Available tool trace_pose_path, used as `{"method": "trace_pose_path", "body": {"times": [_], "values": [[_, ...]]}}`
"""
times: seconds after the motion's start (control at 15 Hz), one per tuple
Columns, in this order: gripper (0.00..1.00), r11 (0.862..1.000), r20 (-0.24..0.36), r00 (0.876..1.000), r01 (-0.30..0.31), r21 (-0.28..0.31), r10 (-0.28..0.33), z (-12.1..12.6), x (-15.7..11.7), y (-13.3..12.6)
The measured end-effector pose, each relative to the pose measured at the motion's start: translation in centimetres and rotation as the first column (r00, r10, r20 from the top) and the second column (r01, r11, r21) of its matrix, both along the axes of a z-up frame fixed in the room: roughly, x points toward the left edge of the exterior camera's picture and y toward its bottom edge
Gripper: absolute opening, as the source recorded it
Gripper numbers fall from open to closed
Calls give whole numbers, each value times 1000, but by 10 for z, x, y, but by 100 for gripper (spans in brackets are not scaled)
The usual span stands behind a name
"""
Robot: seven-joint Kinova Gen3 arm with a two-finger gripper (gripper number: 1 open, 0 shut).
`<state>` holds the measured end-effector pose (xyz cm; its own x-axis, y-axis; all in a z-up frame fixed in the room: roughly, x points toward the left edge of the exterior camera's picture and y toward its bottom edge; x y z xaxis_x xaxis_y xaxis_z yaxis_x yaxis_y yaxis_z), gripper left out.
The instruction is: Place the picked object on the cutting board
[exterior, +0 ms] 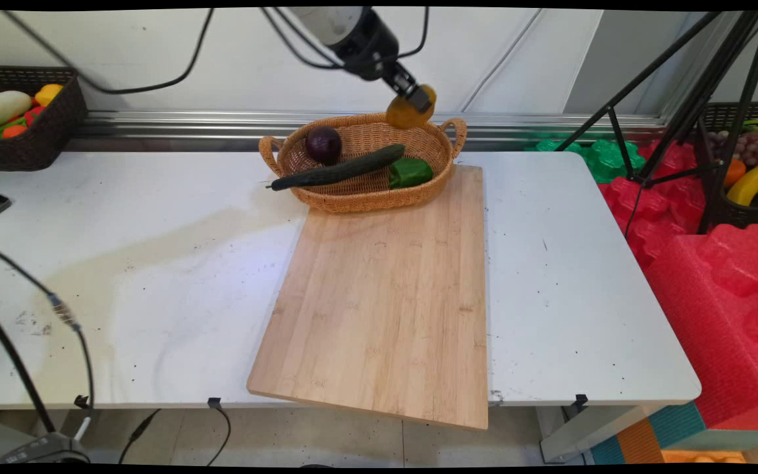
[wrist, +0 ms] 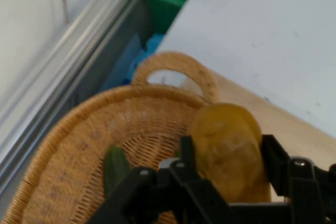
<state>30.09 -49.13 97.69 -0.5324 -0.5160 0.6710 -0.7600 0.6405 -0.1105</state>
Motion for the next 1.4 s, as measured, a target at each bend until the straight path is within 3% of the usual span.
{"method": "trace_pose_path", "body": {"times": [0.2, 0.47, 0.8, 1.07, 1.4], "values": [[0, 998, 38, 998, 55, 6, -55, -6, 2, 38], [0, 997, 128, 989, 69, 33, -73, -25, 26, 85], [0, 991, 180, 976, 114, 63, -123, -45, 21, 114], [0, 977, 217, 954, 192, 91, -207, -63, -4, 132], [0, 946, 249, 915, 286, 151, -316, -95, -47, 150]]}}
